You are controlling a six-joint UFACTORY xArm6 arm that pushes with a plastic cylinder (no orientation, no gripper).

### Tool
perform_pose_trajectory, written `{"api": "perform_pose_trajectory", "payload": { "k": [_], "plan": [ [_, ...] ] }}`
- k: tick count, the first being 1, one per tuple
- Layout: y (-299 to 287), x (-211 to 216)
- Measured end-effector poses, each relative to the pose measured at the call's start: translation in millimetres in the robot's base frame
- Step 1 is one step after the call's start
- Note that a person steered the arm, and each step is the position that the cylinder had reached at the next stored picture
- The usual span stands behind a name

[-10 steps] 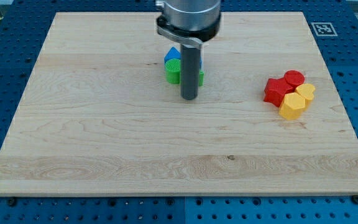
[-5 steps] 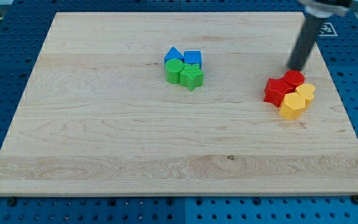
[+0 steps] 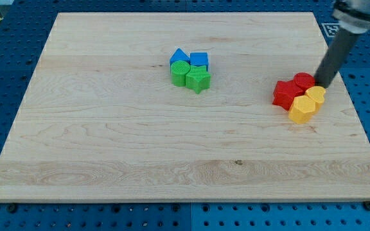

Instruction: Move the red blocks towards the bottom center of the board

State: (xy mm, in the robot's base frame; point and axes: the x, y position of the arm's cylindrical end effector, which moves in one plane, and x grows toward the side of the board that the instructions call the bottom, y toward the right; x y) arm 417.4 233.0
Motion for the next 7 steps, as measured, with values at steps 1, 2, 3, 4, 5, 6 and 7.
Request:
{"api": "perform_pose_trajectory", "payload": {
  "k": [1,2,3,4,5,6,7],
  "plan": [
    [-46,24],
    [-101,52],
    [-149,74],
    [-140,74],
    [-116,68],
    [-79,44],
    [-54,26]
  ]
}}
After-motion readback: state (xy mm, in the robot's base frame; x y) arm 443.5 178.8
